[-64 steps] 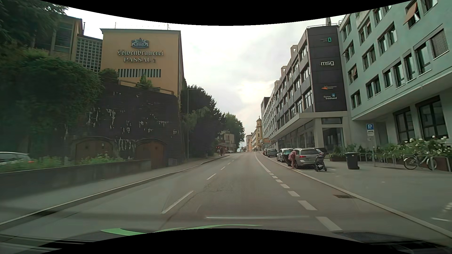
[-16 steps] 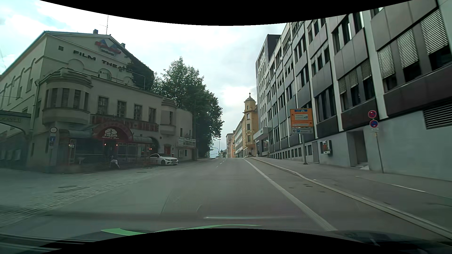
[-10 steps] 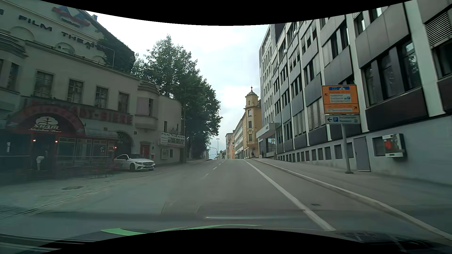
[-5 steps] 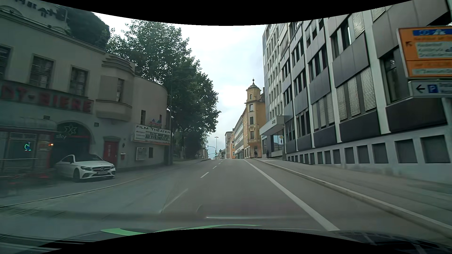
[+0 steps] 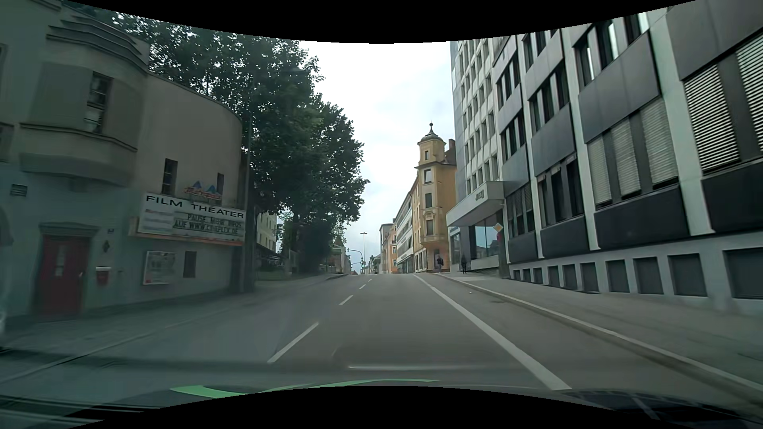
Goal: Follow the waypoints while adhering to traffic rules and regulations
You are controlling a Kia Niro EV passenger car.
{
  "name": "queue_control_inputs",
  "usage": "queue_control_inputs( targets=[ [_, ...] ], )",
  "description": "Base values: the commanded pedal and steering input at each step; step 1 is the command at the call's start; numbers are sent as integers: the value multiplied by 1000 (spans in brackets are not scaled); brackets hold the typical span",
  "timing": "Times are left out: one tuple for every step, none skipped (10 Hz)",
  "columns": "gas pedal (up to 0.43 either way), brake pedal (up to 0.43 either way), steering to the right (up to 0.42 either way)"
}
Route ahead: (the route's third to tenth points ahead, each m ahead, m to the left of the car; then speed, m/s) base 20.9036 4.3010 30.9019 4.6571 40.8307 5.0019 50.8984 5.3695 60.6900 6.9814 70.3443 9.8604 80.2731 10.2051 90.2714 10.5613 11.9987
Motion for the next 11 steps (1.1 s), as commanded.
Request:
queue_control_inputs(
  targets=[
    [189, 0, -1],
    [189, 0, -1],
    [157, 0, -1],
    [130, 0, -1],
    [130, 0, -1],
    [130, 0, -1],
    [130, 0, -3],
    [130, 0, -4],
    [87, 0, -5],
    [87, 0, -5],
    [87, 0, -5]
  ],
)
